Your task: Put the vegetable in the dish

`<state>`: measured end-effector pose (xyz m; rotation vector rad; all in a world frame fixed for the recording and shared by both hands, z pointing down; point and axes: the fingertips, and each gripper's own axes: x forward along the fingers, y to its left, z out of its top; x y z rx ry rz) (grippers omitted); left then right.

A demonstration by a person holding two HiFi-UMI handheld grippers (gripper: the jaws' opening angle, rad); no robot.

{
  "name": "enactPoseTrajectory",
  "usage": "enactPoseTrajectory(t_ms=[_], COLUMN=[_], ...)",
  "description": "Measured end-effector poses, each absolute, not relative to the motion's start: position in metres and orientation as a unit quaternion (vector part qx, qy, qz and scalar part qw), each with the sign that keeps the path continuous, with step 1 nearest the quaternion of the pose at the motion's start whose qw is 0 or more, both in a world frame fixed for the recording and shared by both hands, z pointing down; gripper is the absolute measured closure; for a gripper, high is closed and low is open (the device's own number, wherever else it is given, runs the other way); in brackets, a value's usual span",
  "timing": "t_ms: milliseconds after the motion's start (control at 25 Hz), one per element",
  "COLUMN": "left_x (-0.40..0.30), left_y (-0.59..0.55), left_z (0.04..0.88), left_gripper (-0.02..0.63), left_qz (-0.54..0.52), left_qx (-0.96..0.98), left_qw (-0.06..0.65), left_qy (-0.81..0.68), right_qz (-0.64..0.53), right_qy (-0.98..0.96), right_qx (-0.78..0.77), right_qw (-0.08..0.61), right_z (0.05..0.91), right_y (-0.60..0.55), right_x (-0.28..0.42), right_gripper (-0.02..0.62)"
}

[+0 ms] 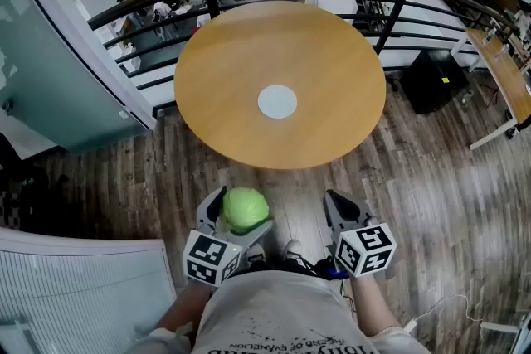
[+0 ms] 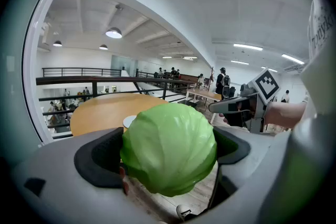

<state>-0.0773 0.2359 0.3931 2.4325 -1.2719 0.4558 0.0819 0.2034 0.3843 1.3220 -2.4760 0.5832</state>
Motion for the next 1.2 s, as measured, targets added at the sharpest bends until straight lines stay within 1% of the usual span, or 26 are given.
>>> enactPoseTrajectory(t_ms=[560,720,920,1200], left_x=[-0.076,-0.085,-0.095,-0.118], left_y=[0.236,0.237,0.238,0.242], left_z=[0.387,0.385,0.384,0.383], left_gripper=[0.100,0.099,0.100,0.100], left_qz=[0.154,0.151,0.150,0.140], left_qx=[0.863,0.866,0.869,0.878], left_qw=[0.179,0.176,0.175,0.177], left_qy=[-0.447,-0.444,-0.438,-0.421], right_qz=[0.195,0.194,0.202,0.201], right_qy=[-0.857,-0.853,-0.841,-0.824], right_qx=[0.455,0.463,0.488,0.518], right_qw=[0.142,0.142,0.115,0.109], right_z=[0.380,0.379,0.371,0.362], right_y=[0.203,0.206,0.203,0.206], right_x=[0.080,0.072,0.080,0.070], right_gripper=[0.571,0.571,0.571,0.571])
